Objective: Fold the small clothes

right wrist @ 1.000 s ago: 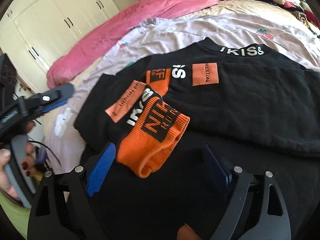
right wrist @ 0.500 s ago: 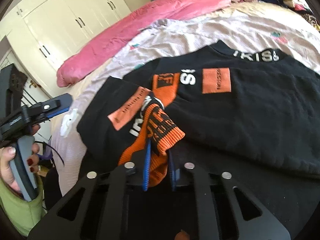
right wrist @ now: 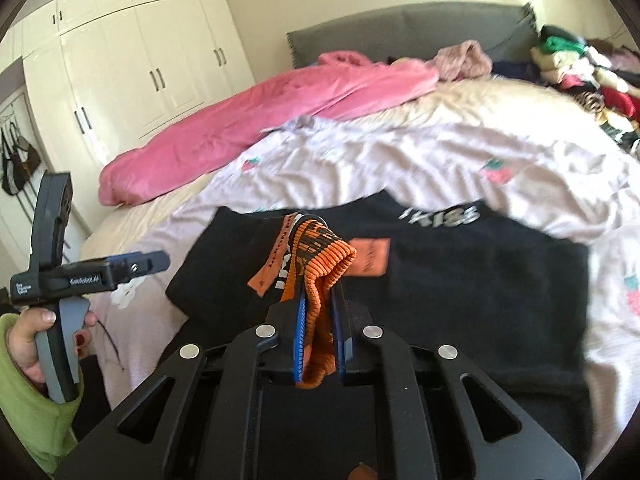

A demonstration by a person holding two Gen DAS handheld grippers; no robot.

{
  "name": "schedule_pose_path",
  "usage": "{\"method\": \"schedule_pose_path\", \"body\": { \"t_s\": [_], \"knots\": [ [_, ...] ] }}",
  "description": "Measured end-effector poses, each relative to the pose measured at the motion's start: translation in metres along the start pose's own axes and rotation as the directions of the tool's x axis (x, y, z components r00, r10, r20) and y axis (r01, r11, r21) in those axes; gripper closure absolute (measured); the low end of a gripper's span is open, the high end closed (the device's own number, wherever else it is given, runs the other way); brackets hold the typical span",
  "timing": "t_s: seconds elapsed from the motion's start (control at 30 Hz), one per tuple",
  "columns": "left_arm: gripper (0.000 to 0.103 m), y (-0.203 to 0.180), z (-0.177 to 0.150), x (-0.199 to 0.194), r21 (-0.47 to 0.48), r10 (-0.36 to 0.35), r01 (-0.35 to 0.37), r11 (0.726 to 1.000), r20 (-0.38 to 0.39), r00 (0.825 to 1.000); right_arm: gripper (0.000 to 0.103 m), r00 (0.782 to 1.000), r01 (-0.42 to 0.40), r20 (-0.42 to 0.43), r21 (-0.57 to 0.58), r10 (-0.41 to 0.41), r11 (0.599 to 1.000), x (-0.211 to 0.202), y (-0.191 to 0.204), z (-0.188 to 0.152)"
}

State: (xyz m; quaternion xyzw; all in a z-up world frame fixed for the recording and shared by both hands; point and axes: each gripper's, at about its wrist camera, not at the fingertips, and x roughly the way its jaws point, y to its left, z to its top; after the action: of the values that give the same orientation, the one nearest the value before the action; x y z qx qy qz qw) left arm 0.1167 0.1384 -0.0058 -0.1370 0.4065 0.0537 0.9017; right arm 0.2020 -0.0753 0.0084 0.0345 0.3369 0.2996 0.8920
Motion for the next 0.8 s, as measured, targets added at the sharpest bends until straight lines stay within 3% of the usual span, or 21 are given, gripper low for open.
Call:
{"method": "schedule_pose_path", "body": {
  "t_s": [0.8],
  "knots": [
    [0.014,-0.029,-0.001,0.0,0.046,-0.019,0.018,0.999,0.011,1.0,0.093,0.976,0.193,0.083,0.103,-0.202,0.976,-0.048,-0.069,-0.002]
  ]
}}
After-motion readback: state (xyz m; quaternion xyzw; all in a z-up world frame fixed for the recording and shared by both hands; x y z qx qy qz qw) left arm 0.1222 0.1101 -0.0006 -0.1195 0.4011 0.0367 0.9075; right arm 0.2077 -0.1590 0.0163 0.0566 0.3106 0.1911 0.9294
